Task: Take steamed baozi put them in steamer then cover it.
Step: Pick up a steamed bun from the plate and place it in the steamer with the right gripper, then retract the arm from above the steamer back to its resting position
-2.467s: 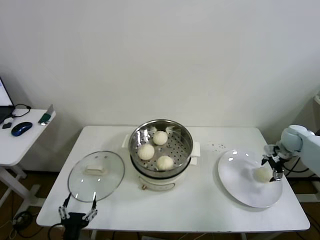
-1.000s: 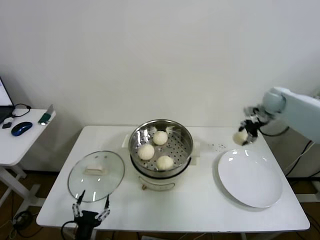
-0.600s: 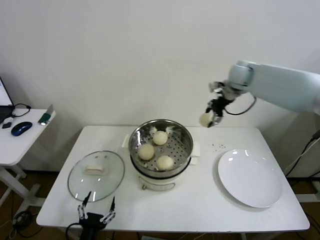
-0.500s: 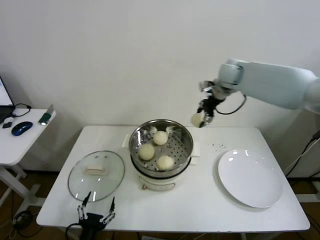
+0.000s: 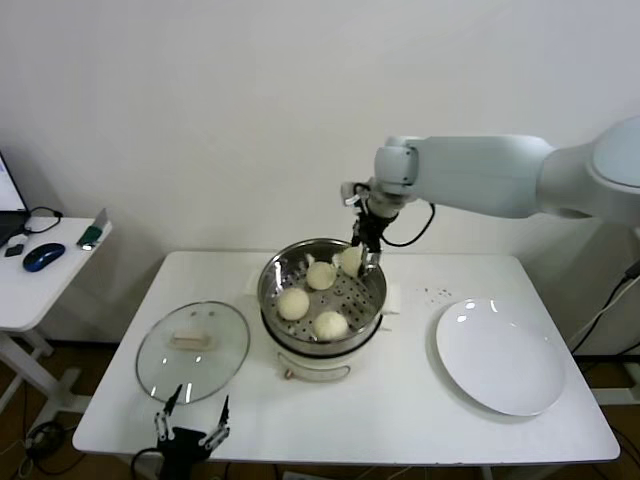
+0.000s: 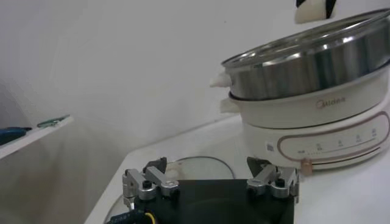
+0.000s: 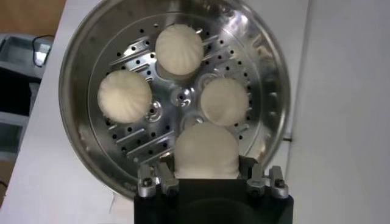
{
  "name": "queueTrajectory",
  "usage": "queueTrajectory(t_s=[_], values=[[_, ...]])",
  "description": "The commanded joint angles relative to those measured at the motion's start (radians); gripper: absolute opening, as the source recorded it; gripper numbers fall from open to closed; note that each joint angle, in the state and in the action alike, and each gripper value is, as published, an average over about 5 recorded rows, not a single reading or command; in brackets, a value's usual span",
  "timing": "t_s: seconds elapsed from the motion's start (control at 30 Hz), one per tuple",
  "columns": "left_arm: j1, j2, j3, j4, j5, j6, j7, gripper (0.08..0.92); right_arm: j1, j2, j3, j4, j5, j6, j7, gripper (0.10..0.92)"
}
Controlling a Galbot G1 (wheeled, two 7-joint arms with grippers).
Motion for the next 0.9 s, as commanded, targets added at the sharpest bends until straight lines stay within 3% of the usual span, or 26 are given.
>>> queueTrajectory(t_s=[0.03,0.47,0.73,0.9], values=[[0.003,0.009,-0.005,0.008,-0.007,-0.003,-0.001,0.823,-0.075,0.059,-0.023,-0.027,-0.016,-0.016,0.023,0.670],[0.008,0.010,-0.017,0.015,-0.010,-0.008,-0.003,0.823,-0.146,0.069,-0.011,-0.043,-0.064,-0.025,0.033,0.681],[0.012,0.009,-0.025,0.012,-0.010,-0.011,-0.003,0.823,-0.132,0.059,0.015,-0.040,-0.077,-0.038,0.009,0.812],[0.011,0.008,-0.027,0.009,-0.010,-0.010,-0.004,0.823,-0.078,0.031,0.031,-0.040,-0.077,-0.023,-0.041,0.822]])
